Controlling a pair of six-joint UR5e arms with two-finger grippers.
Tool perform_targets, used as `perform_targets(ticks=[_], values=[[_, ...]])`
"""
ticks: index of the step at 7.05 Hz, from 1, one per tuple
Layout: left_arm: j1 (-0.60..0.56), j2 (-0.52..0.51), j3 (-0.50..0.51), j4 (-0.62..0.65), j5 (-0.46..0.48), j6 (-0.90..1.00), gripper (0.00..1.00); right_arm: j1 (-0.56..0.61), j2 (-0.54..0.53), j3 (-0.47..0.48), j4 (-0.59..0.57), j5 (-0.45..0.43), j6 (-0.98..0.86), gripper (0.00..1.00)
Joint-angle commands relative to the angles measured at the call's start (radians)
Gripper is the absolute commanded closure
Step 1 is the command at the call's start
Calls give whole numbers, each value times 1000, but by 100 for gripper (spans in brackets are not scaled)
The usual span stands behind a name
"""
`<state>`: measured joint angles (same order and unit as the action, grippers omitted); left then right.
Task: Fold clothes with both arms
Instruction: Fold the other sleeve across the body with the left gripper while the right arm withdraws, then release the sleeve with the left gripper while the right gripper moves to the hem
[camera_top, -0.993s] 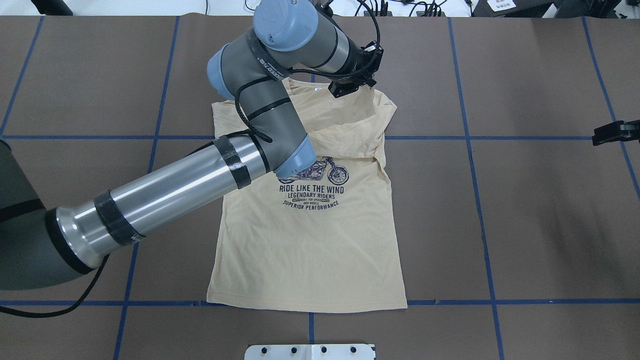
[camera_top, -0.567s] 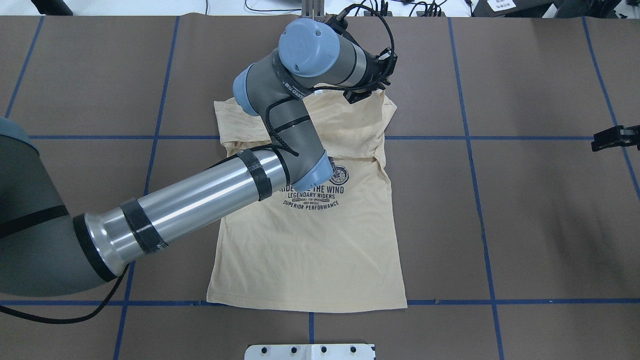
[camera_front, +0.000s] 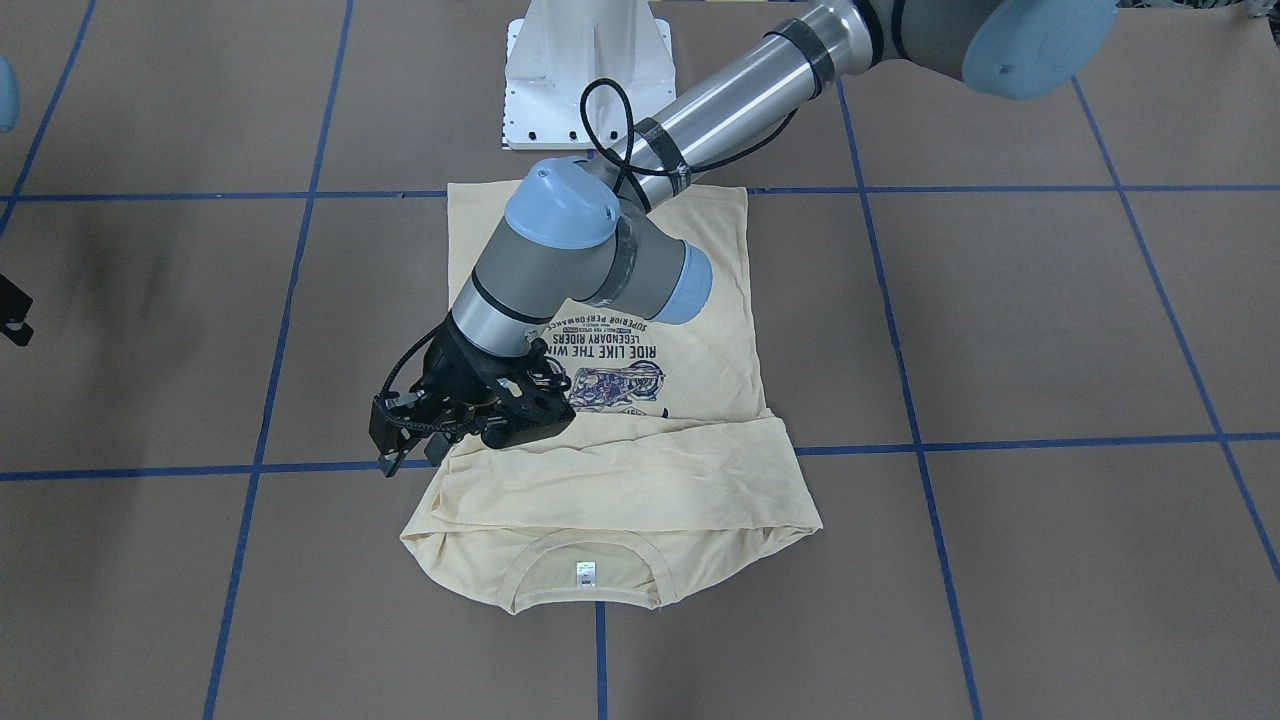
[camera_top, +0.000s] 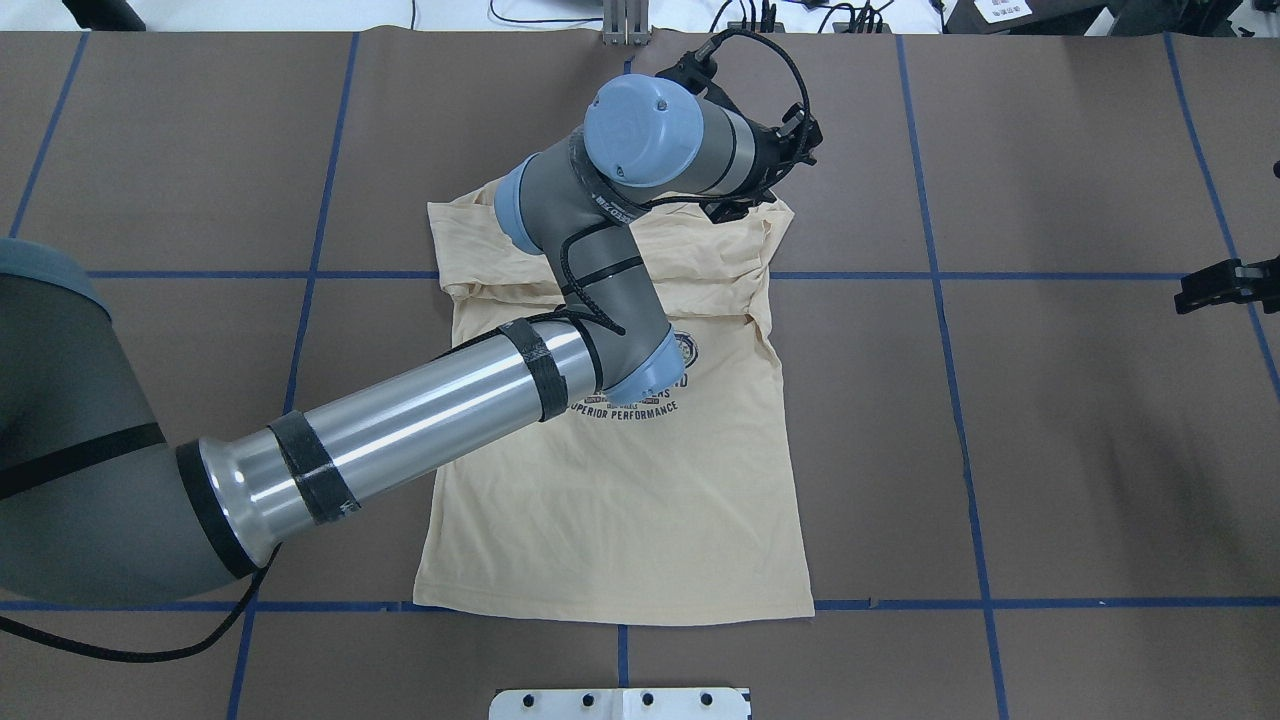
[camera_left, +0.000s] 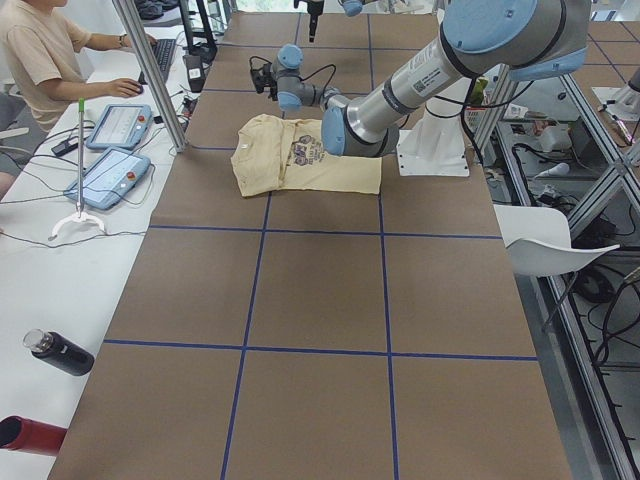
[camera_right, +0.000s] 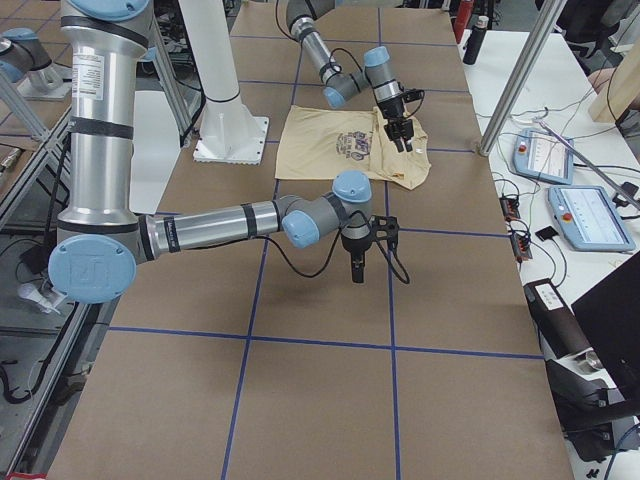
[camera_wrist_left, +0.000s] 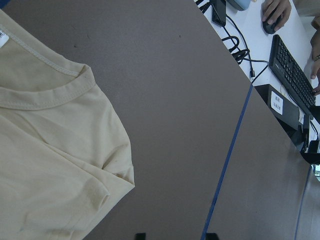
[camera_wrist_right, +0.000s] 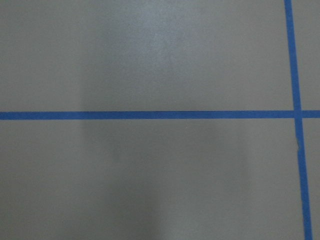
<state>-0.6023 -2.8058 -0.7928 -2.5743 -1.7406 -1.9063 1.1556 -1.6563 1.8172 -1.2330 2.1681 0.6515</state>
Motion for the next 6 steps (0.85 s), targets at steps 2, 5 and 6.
perform_targets(ticks=[2,5,6], values=[[-8,197,-341,107,-159,9,17,-202,12,25,341,-1,576,0],[-24,539,-822,352,-180,191,19,-572,-22,155,386,-392,1027,0],[-27,649,-942,374,-178,207,18,-676,-34,196,385,-490,1162,0]])
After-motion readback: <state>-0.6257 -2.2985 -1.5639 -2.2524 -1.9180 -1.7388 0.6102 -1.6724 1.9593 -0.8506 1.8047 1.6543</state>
